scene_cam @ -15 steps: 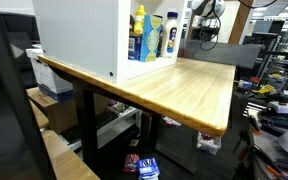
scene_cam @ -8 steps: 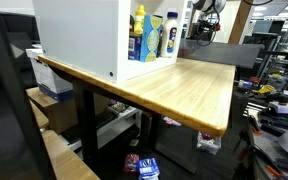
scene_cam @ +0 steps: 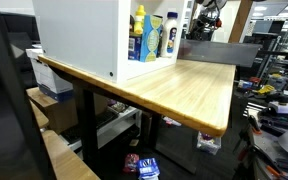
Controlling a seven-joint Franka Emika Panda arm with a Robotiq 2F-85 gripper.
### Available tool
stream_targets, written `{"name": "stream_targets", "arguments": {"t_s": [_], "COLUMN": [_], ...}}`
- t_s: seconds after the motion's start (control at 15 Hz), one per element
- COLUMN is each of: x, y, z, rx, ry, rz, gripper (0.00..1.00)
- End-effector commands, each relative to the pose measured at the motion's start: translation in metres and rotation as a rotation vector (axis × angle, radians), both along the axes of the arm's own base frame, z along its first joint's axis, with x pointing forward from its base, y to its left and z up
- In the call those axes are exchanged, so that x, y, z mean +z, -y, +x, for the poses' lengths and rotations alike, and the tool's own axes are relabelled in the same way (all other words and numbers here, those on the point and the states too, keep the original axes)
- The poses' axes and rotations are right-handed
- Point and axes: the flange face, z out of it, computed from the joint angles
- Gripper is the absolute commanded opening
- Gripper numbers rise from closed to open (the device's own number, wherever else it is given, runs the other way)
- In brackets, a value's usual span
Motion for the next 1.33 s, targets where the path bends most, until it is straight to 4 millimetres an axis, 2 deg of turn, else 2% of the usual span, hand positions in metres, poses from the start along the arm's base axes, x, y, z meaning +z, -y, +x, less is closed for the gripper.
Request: {"name": "stream_targets", "arguments": {"t_s": [0.0, 0.4, 0.87, 1.27], "x": [0.016, 0.043, 0.102, 0.144], "y": [-0.003, 0.007, 0.011, 0.004], "z": [-0.009, -0.022, -0.051, -0.067], "rx": [-0.069, -0.144, -0.250, -0.297], "ry": [0.011, 0.043, 0.081, 0.024], "rz": [0.052, 0.047, -0.010, -0.027], "gripper": [0.01, 0.01, 0.01, 0.01]}}
